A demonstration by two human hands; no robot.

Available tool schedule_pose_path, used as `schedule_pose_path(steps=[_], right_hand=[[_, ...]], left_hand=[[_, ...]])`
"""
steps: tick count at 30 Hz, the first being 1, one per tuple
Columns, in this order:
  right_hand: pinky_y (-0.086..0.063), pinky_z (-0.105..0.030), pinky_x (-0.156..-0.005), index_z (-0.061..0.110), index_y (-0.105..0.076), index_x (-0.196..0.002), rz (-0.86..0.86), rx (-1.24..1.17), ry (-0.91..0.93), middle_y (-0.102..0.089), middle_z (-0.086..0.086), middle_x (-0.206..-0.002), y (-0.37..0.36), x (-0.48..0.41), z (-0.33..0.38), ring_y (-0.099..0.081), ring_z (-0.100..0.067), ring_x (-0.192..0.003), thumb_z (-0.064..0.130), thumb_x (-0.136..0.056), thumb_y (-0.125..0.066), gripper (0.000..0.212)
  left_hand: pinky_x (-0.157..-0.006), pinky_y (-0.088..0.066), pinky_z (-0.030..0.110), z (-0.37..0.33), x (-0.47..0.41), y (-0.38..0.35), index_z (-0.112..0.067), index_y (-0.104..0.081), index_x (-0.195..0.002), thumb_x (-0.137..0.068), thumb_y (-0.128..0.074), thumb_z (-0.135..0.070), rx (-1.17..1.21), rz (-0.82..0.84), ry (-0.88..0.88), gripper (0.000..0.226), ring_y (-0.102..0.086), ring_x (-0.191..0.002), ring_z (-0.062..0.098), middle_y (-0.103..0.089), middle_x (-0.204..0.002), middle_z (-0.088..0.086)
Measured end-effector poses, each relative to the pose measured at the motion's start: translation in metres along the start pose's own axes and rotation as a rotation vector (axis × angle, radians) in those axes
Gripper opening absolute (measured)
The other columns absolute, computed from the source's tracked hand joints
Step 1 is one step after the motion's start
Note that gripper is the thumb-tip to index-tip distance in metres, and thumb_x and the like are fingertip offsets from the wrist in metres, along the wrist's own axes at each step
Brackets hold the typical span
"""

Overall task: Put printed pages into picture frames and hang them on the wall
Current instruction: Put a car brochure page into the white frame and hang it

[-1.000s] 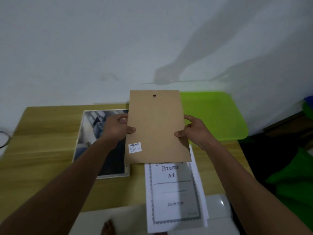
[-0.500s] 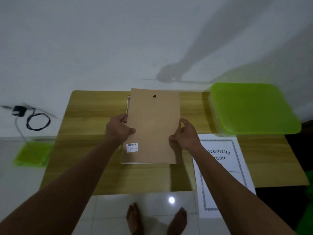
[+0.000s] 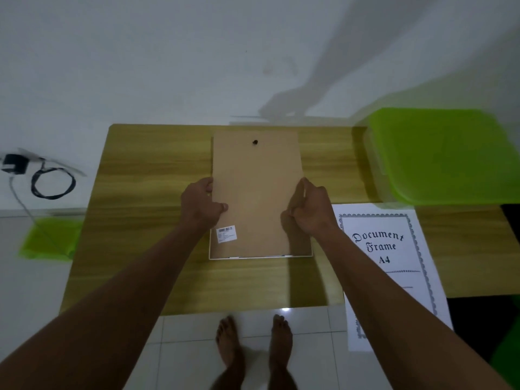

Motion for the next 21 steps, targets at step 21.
schedule_pose_path(steps=[21], right_hand=[[-0.041,-0.04,-0.102,0.011,-0.033,-0.14,0.262,0.141,0.048,-0.03,-0.017,-0.138,0.007,0.015,0.007,-0.045,-0.046,-0.12,0.013,-0.083,-0.062,0.063]], left_hand=[[-0.094,-0.043,0.037,-0.024,0.009,-0.015,-0.012,-0.052,-0.134,-0.074,-0.074,-0.018,-0.488,0.112,0.02,0.064,-0.05,-0.119,0.032,-0.047,-0.13,0.016]])
Point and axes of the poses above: each hand's wrist, its own x-axis away from the middle knuckle, its own y-axis out of the back of the hand, z = x × y, the point moved 5 cm from there along -x, towards the middle knuckle
